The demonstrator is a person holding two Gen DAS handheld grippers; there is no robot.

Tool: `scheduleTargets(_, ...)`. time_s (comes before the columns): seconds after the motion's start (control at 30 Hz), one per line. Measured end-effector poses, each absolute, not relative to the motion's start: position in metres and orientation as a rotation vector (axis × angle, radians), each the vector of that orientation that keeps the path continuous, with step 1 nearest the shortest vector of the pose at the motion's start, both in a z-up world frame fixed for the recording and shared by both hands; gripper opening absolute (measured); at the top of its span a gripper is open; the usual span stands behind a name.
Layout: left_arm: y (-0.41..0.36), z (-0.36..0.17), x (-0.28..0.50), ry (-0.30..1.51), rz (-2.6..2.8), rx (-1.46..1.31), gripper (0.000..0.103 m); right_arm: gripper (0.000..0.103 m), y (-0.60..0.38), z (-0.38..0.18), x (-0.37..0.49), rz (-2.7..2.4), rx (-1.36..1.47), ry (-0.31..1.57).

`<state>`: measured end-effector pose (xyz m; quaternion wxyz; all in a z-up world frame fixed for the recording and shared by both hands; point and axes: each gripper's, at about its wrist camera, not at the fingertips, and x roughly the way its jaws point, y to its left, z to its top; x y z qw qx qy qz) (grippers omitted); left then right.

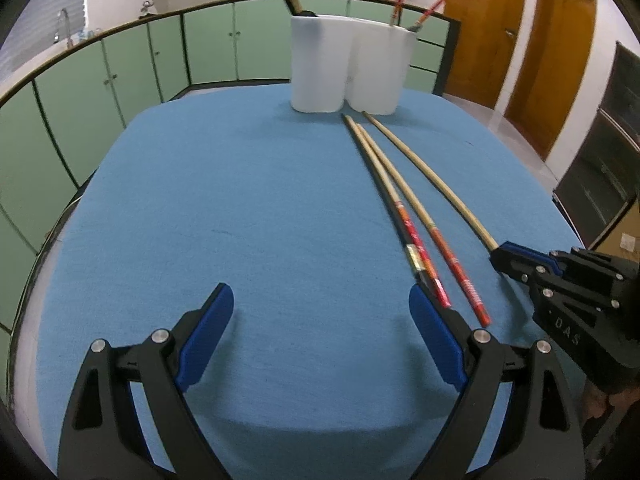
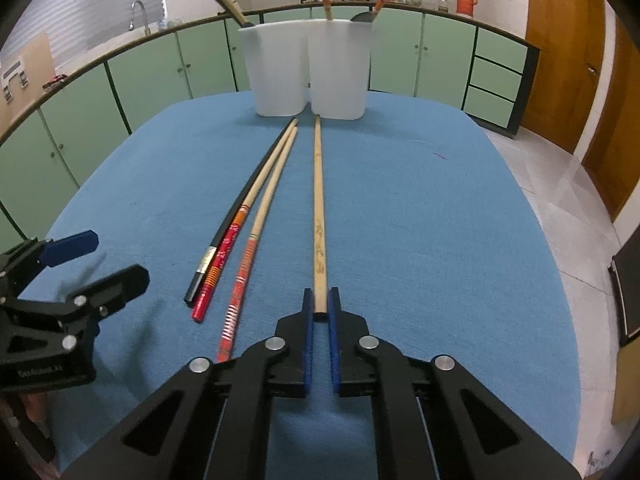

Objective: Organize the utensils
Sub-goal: 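Grasp a plain wooden chopstick with the right tool, then grasp the black chopstick with the left tool while the right tool holds its chopstick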

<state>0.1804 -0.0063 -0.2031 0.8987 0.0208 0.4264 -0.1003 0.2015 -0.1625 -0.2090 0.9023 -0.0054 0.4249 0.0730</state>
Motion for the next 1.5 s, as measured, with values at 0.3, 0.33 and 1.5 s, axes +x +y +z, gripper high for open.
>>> scheduleTargets(0.3,-0.03,-0.212,0.179,0.92,-0.245,0.101,0.087,0.007,-0.186,-0.209,0.197,0.129,0.044,0.879)
scheduleTargets(0.33,-0.033,-0.213,0.179,0.924,-0.245,0.11,0.086,0.007,-0.186,-0.209,0.197,0.13,0.046,0.878)
scheduleTargets(1.5,-0.057,-0.212,0.182,0.908,-0.247,0.038,0.007,0.007,-0.191,-0.213,0.195,0.132,0.084,0.875)
